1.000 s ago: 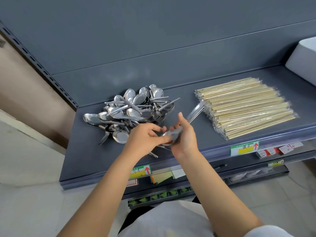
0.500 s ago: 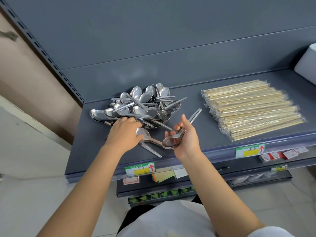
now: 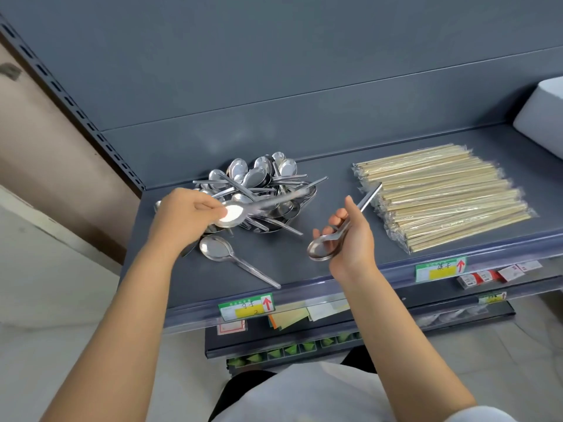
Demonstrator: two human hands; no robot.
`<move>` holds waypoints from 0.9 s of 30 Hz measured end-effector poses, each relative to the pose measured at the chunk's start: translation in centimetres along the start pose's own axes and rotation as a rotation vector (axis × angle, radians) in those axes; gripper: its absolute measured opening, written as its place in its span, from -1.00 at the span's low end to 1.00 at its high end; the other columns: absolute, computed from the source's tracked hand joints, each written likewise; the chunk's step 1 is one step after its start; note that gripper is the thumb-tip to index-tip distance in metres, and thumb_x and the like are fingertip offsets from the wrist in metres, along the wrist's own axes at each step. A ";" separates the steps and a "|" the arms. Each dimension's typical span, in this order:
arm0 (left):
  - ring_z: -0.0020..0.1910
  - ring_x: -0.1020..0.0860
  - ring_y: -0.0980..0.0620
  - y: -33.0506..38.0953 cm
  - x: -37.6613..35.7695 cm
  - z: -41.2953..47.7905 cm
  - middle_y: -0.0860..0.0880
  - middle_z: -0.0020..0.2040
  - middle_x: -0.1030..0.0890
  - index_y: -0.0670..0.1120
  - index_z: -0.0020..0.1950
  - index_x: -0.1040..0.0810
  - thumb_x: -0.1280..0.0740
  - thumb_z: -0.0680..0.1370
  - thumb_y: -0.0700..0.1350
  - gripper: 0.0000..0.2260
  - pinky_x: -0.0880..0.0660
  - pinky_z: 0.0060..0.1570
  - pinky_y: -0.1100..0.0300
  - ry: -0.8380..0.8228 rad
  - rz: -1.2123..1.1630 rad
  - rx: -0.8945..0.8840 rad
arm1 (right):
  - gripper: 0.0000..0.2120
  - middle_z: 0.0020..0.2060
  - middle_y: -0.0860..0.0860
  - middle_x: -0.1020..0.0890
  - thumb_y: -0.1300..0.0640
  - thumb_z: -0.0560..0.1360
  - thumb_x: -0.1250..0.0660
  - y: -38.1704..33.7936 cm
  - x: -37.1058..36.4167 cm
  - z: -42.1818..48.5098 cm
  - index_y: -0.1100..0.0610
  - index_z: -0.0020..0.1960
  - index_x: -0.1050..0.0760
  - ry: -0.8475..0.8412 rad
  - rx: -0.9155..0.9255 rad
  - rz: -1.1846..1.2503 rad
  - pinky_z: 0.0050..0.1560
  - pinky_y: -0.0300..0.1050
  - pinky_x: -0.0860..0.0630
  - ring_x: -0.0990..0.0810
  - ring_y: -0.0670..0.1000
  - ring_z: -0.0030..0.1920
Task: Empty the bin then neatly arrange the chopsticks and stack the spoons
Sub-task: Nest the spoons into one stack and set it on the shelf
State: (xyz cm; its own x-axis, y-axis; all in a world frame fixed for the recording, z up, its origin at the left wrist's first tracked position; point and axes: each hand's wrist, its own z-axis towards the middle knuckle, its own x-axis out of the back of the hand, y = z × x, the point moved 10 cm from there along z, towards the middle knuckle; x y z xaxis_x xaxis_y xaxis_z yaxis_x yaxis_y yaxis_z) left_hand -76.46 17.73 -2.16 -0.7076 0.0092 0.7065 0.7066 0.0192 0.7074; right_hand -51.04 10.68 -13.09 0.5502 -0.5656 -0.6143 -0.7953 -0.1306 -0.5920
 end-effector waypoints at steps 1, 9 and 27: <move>-0.28 -0.59 0.17 -0.2 0.1 0.0 0.08 -0.34 -0.66 0.01 -0.24 -0.66 -0.50 0.39 -0.18 -0.90 -0.48 -0.12 0.22 0.014 -0.124 0.049 | -0.67 -0.42 -0.06 -0.34 -0.07 0.54 -0.29 0.1 0.0 0.1 0.05 -0.31 -0.34 -0.002 -0.001 0.005 -0.11 -0.08 -0.51 -0.28 -0.03 -0.45; -0.47 -0.52 0.23 1.8 -9.7 -2.7 0.07 -0.38 -0.61 -0.11 -0.07 -0.62 -0.55 0.35 -0.18 -0.79 -0.42 -0.33 0.37 -0.320 -0.285 0.234 | -0.58 -0.26 0.11 -0.51 -0.22 0.50 -0.24 3.4 -2.9 0.2 0.16 -0.16 -0.42 -0.152 -0.075 0.071 -0.04 0.00 -0.46 -0.53 0.13 -0.19; -0.12 -0.49 -0.12 3.4 -9.0 6.1 -0.05 -0.16 -0.52 -0.09 -0.08 -0.43 -0.27 0.51 0.21 -0.65 -0.31 -0.22 0.15 -0.011 0.732 0.023 | -0.68 -0.51 -0.01 -0.33 0.10 0.53 -0.29 4.1 -0.9 2.6 0.09 -0.36 -0.30 -0.040 -0.153 0.161 -0.16 -0.02 -0.55 -0.37 0.03 -0.46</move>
State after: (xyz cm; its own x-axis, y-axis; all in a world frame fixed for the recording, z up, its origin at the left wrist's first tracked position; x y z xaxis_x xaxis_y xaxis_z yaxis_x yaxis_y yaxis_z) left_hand -67.73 23.77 -6.17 -0.0548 0.0376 0.9978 0.9982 0.0252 0.0539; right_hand -54.13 12.77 -16.35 0.4199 -0.5568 -0.7167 -0.9016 -0.1650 -0.4000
